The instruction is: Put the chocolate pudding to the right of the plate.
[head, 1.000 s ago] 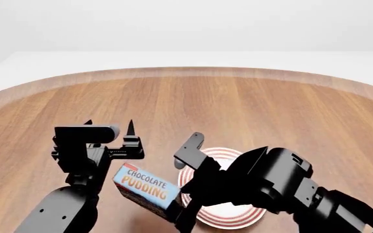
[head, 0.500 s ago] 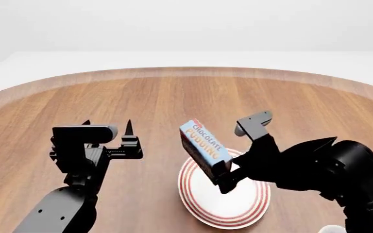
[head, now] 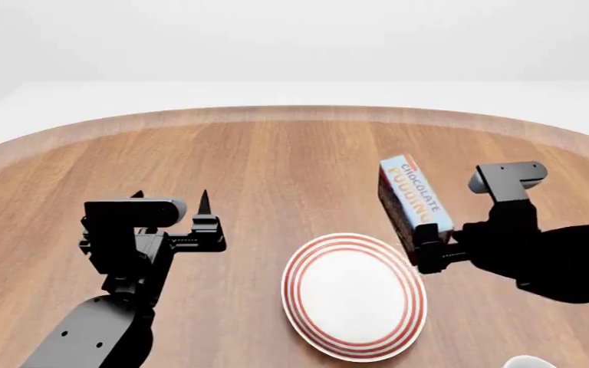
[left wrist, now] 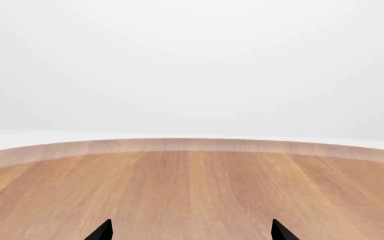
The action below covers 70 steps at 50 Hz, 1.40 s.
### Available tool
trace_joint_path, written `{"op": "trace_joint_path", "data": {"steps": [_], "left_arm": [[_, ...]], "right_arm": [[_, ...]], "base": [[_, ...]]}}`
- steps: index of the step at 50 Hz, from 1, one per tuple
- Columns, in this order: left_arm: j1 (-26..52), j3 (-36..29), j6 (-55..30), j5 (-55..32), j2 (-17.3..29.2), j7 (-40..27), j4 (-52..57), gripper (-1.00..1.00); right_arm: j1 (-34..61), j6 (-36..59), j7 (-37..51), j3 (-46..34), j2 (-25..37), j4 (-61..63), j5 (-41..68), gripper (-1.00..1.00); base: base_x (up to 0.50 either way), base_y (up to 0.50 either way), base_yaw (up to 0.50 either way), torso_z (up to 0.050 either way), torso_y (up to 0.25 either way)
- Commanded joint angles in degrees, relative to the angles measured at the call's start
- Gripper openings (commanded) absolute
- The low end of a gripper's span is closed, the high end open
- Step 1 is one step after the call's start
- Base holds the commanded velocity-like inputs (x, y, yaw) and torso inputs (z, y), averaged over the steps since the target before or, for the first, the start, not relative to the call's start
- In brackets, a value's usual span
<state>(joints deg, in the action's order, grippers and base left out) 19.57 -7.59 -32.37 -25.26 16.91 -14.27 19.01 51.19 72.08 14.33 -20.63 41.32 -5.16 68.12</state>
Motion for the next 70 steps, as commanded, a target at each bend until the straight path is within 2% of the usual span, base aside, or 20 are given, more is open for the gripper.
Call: {"op": "trace_joint_path", "data": {"steps": [1,25,70], "left_arm": [[0.05,-0.35,0.36,-0.07,0.05,-0.08,-0.51,1.0],[0.01,-0.9,0.59,-0.41,0.34,-0.53,-0.56,1.0],[0.07,-1.66,1.29,-1.12,0.9,-0.94,-1.22,1.0]], "right_arm": [[-1.87,-0.61,2.06,5.06,4.45,-0.33,1.89,-1.0],[-6.42,-6.81,-2.44,5.73,7.92,-6.88,-1.72,-1.0],[-6.02,-14.31,-9.38,0.57,5.0,-21.79,-10.02,-1.0]], "base": [[0.0,0.0,0.0,0.0,0.0],[0.0,0.0,0.0,0.0,0.0],[0.0,0.0,0.0,0.0,0.0]]}}
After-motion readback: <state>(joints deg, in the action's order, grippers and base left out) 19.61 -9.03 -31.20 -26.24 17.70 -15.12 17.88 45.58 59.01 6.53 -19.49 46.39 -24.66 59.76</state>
